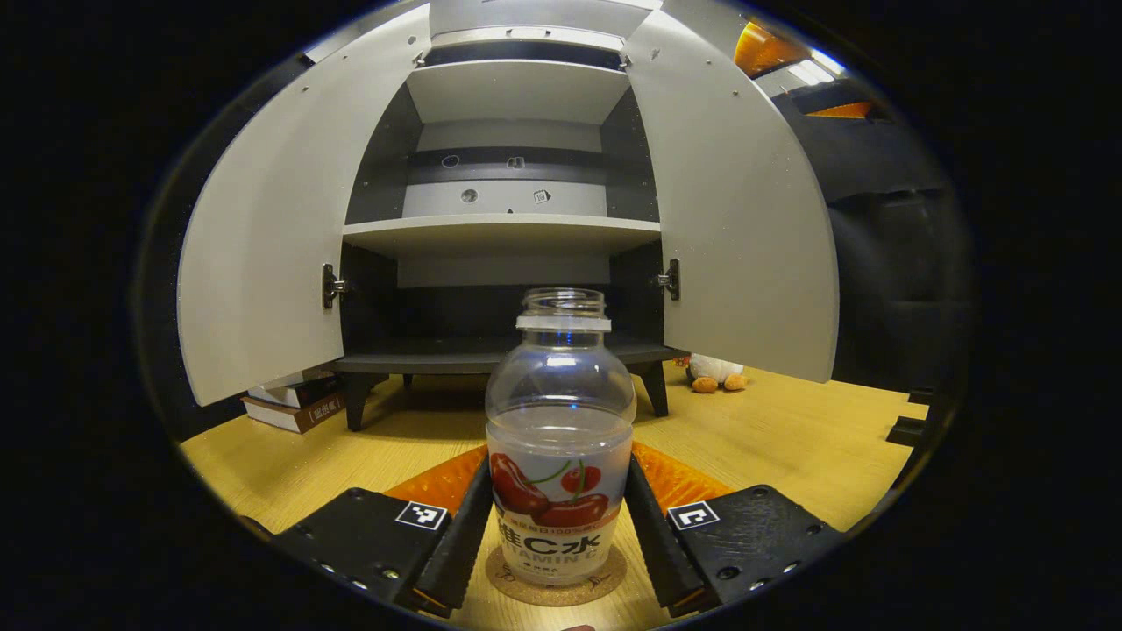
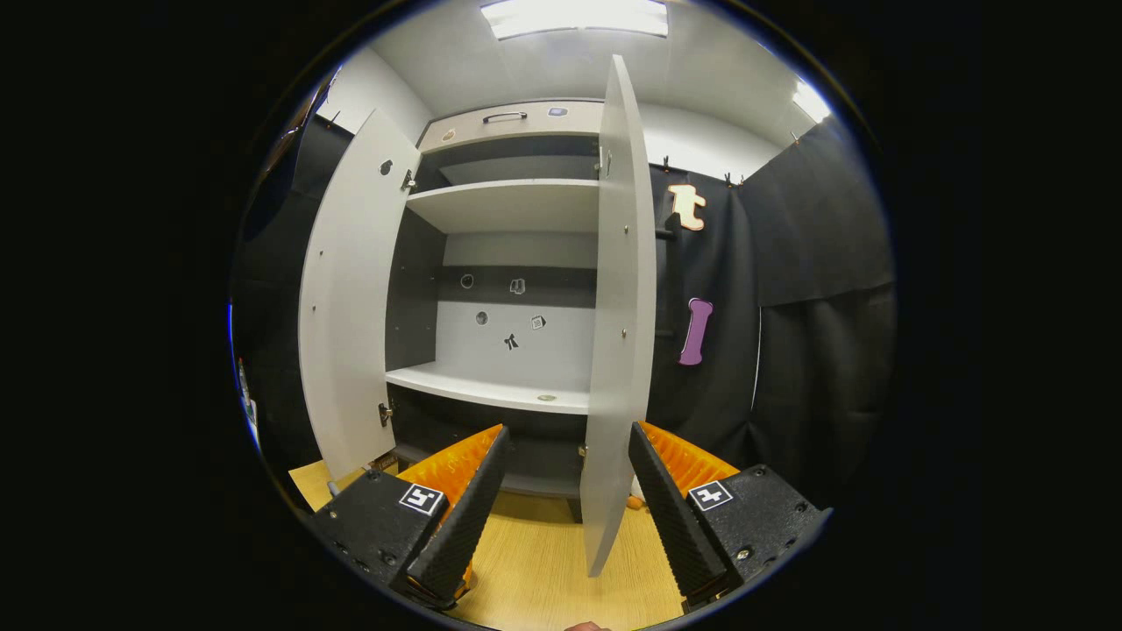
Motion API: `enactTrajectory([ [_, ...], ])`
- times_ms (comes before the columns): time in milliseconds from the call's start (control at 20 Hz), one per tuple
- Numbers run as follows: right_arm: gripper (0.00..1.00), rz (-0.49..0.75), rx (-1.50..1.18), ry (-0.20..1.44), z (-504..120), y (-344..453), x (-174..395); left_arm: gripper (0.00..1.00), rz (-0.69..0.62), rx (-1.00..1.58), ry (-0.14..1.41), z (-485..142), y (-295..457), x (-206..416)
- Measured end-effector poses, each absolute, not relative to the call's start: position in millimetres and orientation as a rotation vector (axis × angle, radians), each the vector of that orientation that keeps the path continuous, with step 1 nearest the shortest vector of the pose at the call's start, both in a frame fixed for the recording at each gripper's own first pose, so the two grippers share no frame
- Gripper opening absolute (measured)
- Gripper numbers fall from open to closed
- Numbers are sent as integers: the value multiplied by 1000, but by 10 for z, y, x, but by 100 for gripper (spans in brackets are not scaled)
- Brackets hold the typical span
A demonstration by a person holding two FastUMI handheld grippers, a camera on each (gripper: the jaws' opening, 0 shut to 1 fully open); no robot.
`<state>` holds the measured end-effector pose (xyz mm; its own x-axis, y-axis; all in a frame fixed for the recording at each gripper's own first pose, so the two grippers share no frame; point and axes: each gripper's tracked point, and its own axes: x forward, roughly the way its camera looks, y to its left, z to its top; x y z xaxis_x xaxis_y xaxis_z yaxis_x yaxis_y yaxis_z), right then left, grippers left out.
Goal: Grasp the bottle in the cabinet with the left hand and place it on the coaster, then close the right door with the right hand and the left door with the left hand.
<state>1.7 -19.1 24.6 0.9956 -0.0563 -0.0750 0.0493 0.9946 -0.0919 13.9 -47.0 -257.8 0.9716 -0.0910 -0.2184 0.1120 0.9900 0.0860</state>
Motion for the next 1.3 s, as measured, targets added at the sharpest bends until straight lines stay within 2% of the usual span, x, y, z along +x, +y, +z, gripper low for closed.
enactTrajectory([
  [100,83,-48,-85,89,214,-179,23,76,-106,106,203,-2572,-479,114],
  [150,83,-44,-85,95,207,-166,25,80,-104,103,203,-2578,-471,115],
  [200,83,-41,-85,97,195,-155,19,76,-99,97,205,-2586,-450,109],
  [250,83,-36,-84,95,204,-137,26,76,-94,92,212,-2601,-433,131],
  [450,83,-19,-77,102,163,-78,22,86,-92,82,241,-2639,-410,99],
  [500,83,-18,-78,102,154,-71,19,92,-93,94,230,-2578,-406,88],
  [550,83,-17,-77,104,148,-72,18,93,-103,103,214,-2498,-418,93],
  [850,84,9,-58,109,102,7,25,96,-113,73,163,-2123,-419,40],
  [1300,84,-11,-12,93,51,-133,2,94,-26,29,-1,-1046,-73,92],
])
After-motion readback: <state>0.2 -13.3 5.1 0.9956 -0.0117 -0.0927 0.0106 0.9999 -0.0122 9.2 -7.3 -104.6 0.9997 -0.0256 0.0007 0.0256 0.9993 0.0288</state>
